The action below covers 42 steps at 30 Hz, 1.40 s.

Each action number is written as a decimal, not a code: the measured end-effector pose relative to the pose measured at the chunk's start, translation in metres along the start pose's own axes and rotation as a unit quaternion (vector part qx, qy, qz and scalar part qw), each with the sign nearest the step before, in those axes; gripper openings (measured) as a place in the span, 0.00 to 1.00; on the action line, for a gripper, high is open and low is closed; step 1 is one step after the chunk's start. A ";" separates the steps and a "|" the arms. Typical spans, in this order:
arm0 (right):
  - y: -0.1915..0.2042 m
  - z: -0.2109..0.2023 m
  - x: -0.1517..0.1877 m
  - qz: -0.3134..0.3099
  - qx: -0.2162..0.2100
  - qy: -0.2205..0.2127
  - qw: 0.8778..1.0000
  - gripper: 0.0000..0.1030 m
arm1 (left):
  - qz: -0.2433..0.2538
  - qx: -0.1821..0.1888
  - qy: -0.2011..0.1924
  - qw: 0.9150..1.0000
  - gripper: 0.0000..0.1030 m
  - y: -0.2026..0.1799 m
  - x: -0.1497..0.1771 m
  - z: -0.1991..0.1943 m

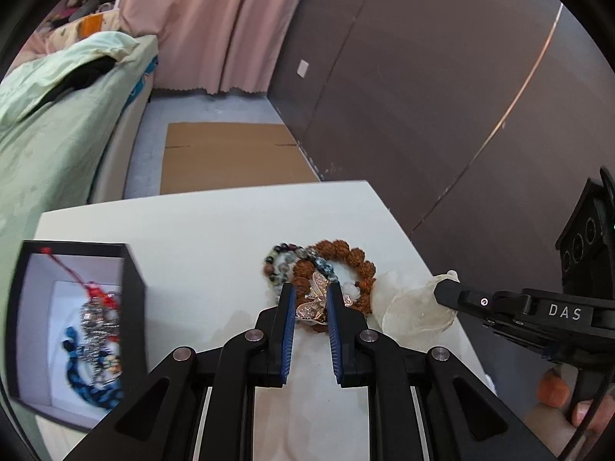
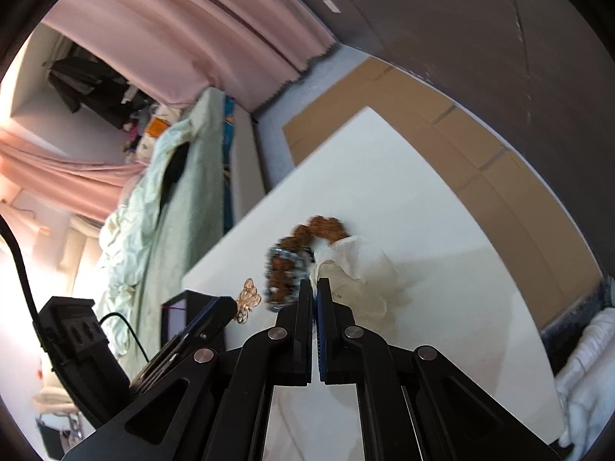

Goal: Organize jewelry
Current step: 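Carry the white pouch into the black box and open the right gripper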

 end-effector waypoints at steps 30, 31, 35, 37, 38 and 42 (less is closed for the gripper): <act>0.170 0.041 0.026 -0.072 -0.174 -0.041 0.981 0.04 | -0.153 -0.027 -0.078 0.985 0.58 0.131 -0.031 -0.123; 0.175 0.044 0.028 -0.073 -0.179 -0.038 0.980 0.04 | -0.158 -0.026 -0.082 0.984 0.59 0.135 -0.032 -0.128; 0.194 0.054 0.036 -0.081 -0.195 -0.031 0.977 0.04 | -0.170 -0.033 -0.089 0.981 0.63 0.147 -0.032 -0.137; 0.202 0.059 0.039 -0.080 -0.208 -0.028 0.974 0.04 | -0.176 -0.039 -0.091 0.979 0.63 0.154 -0.033 -0.141; 0.207 0.063 0.040 -0.077 -0.216 -0.024 0.973 0.04 | -0.178 -0.041 -0.092 0.979 0.63 0.157 -0.033 -0.143; 0.216 0.080 0.052 -0.092 -0.208 0.013 0.974 0.44 | -0.185 -0.043 -0.094 0.977 0.63 0.162 -0.034 -0.147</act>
Point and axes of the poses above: each gripper's, at about its wrist camera, not at the fingertips, and z roughly the way its jaws point, y to its left, x to its underside, the point moved 10 cm from there along z, roughly the way its jaws point, and after that the axes turned 11 degrees about -z, right-handed, at the moved point
